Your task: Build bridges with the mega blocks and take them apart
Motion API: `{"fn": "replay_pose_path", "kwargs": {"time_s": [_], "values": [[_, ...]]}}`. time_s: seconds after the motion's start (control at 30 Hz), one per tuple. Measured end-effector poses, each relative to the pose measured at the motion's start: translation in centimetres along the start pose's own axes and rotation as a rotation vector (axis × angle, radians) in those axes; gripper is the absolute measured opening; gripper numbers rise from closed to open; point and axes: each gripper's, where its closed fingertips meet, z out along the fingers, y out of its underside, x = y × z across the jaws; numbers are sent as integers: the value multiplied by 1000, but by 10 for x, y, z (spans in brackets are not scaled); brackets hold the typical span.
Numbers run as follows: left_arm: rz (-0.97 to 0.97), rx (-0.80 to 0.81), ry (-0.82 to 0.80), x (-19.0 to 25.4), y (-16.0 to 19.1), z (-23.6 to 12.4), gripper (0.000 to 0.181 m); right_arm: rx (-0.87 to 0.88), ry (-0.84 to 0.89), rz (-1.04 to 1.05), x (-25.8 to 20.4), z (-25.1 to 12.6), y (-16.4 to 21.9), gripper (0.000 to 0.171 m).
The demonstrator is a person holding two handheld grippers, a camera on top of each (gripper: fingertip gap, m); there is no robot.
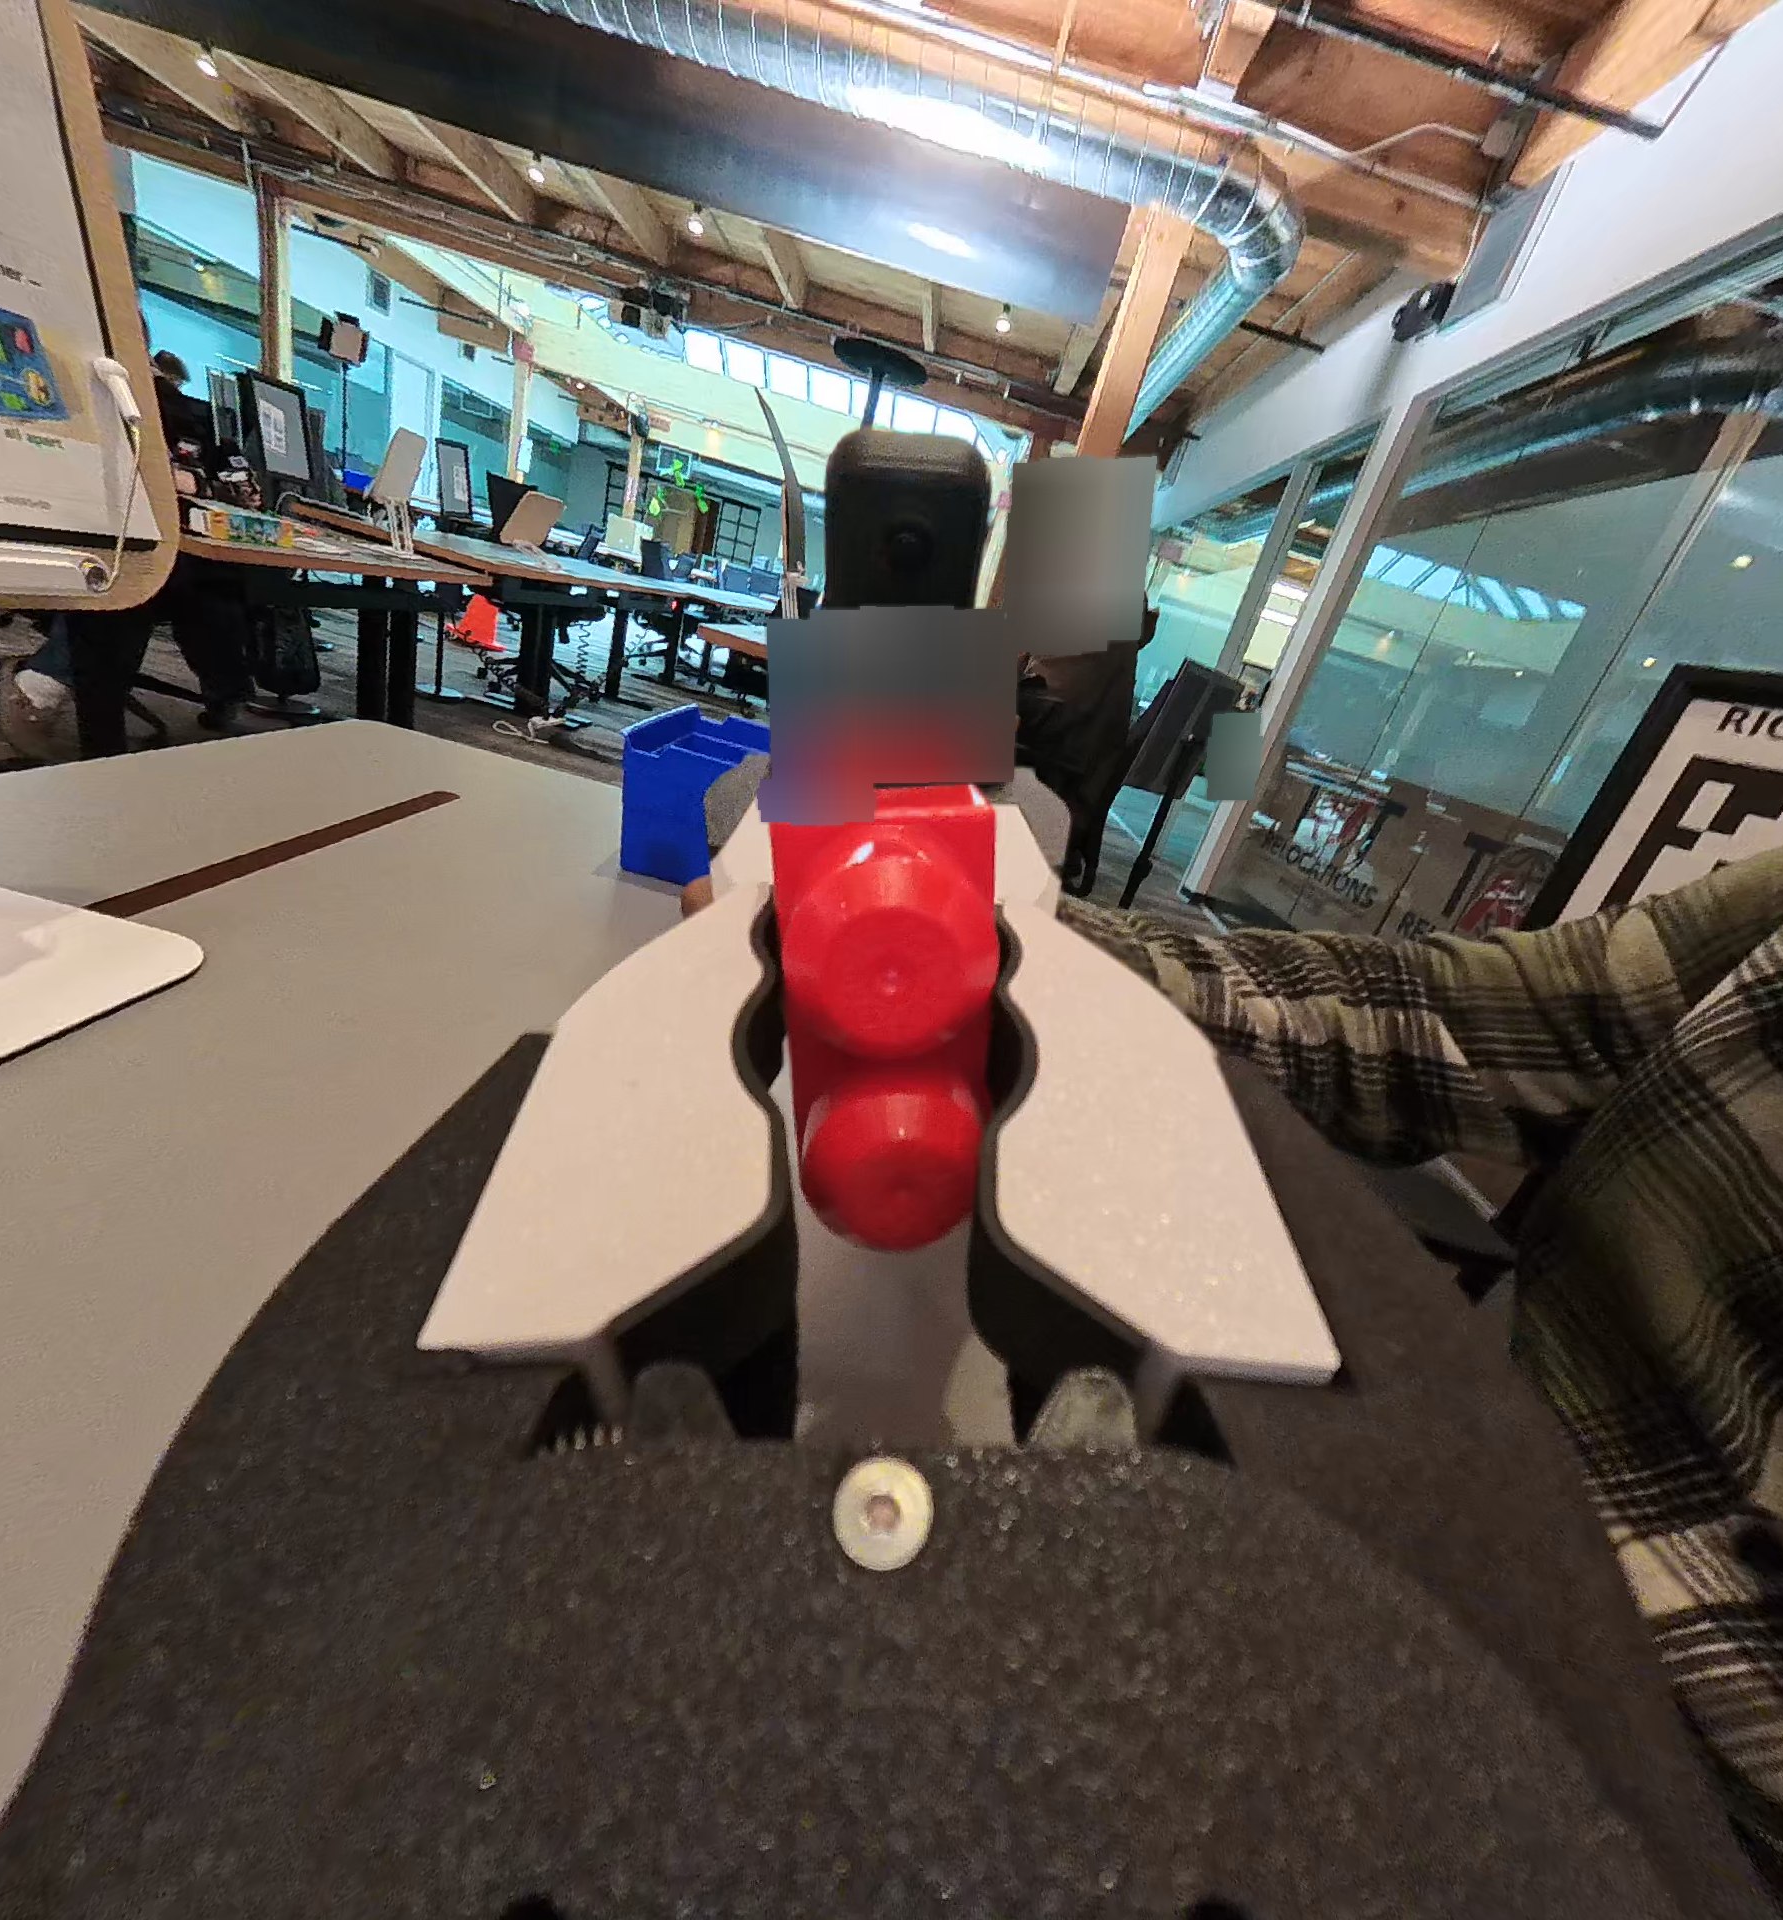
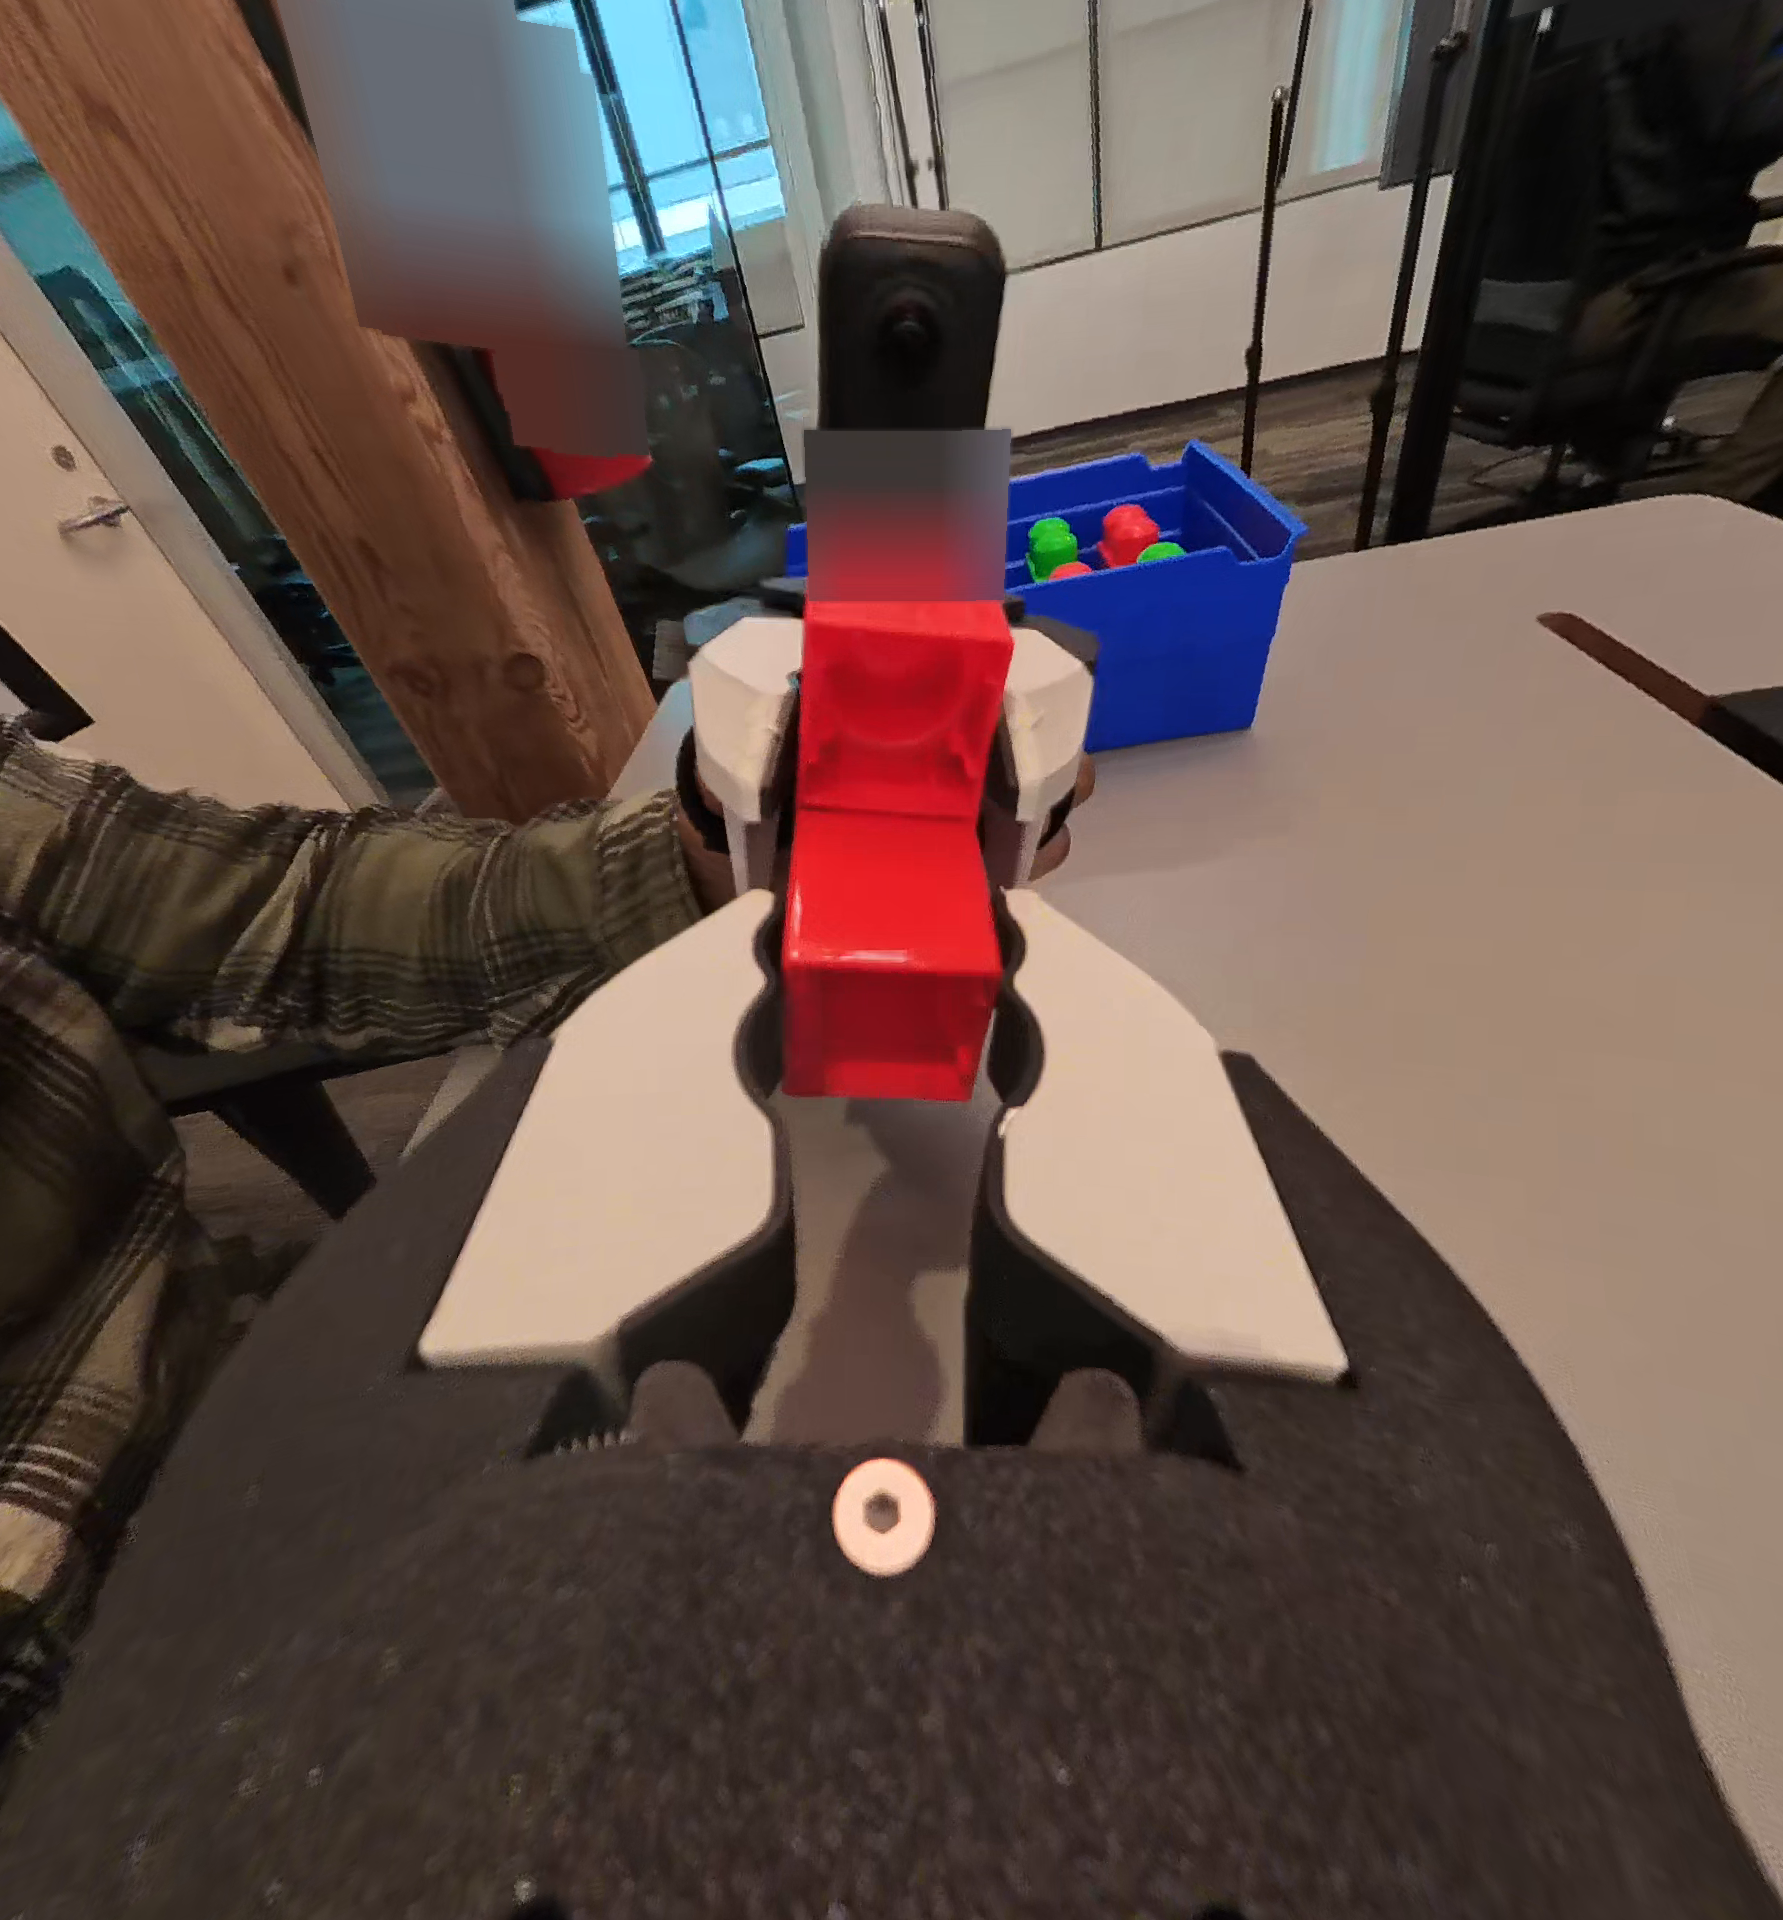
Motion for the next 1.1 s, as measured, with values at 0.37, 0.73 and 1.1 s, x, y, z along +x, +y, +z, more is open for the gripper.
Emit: {"fn": "replay_pose_path", "kwargs": {"time_s": [0.37, 0.73, 1.1], "values": [[6, 150, -105, -20, -32, -45, 36, -114, 343, -18, 20, -138, -13, 36], [60, 34, -84, -8, -16, -17, 36, -369, 1067, 300, 44, -456, 41, 36], [43, -13, -87, -13, -4, -13, 36, -517, 1144, 513, 54, -503, 157, 40]]}}
